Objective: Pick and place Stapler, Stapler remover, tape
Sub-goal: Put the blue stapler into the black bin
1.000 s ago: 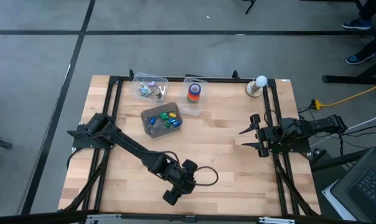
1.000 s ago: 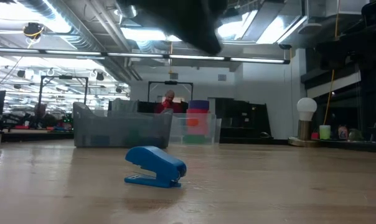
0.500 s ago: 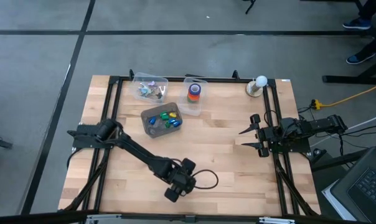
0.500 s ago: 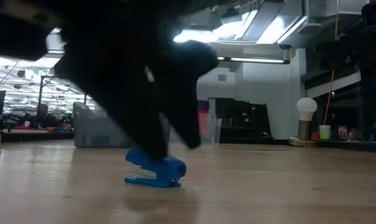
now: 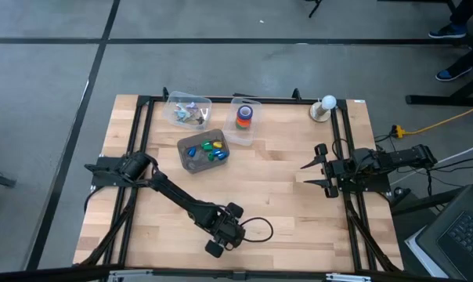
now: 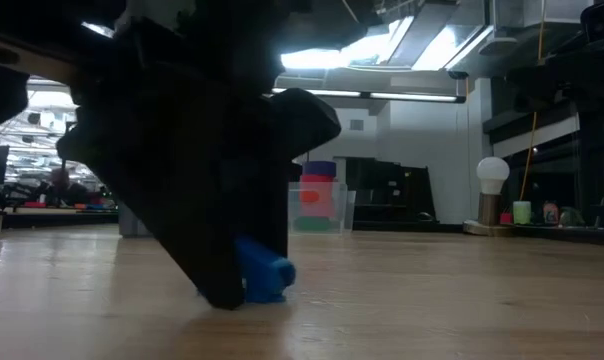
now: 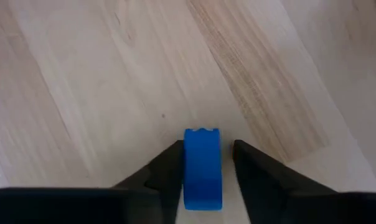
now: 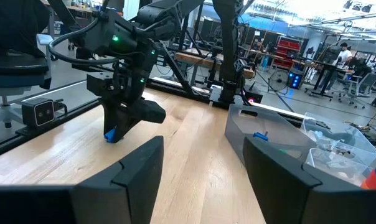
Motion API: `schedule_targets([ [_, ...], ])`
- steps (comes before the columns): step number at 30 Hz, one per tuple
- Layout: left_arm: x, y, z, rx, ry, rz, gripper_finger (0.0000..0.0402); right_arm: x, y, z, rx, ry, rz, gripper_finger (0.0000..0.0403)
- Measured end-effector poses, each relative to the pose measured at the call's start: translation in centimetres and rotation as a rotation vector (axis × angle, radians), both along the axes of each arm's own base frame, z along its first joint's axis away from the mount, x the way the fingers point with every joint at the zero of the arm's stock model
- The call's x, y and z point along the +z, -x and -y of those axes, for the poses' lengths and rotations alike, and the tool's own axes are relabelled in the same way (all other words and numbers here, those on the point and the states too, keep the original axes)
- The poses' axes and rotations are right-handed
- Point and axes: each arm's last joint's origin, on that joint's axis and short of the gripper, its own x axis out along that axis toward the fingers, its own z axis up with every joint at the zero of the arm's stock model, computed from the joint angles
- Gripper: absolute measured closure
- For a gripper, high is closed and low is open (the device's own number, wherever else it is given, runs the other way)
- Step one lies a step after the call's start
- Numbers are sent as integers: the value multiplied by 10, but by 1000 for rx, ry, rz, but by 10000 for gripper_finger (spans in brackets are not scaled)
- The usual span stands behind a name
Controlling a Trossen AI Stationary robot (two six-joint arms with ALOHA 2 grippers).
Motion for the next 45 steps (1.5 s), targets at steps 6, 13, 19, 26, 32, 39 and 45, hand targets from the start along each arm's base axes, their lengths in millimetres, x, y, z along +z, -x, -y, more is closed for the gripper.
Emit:
schedule_targets([
  [6,-1,0,0,-8,23,-15,335,0,0,0,0,0,0,178],
  [13,14,3,-8,10,-4,-14,335,0,0,0,0,0,0,178],
  [19,57,4,-29,12,-20,72,335,0,0,0,0,0,0,178],
  [26,104,7,-67,39,-70,164,335,0,0,0,0,0,-1,178],
  [32,150,23,-108,69,-106,234,335,0,0,0,0,0,0,178],
  [39,194,48,-158,160,-130,302,335,0,0,0,0,0,0,178],
  [45,208,76,-193,268,-196,219,335,0,0,0,0,0,0,178],
])
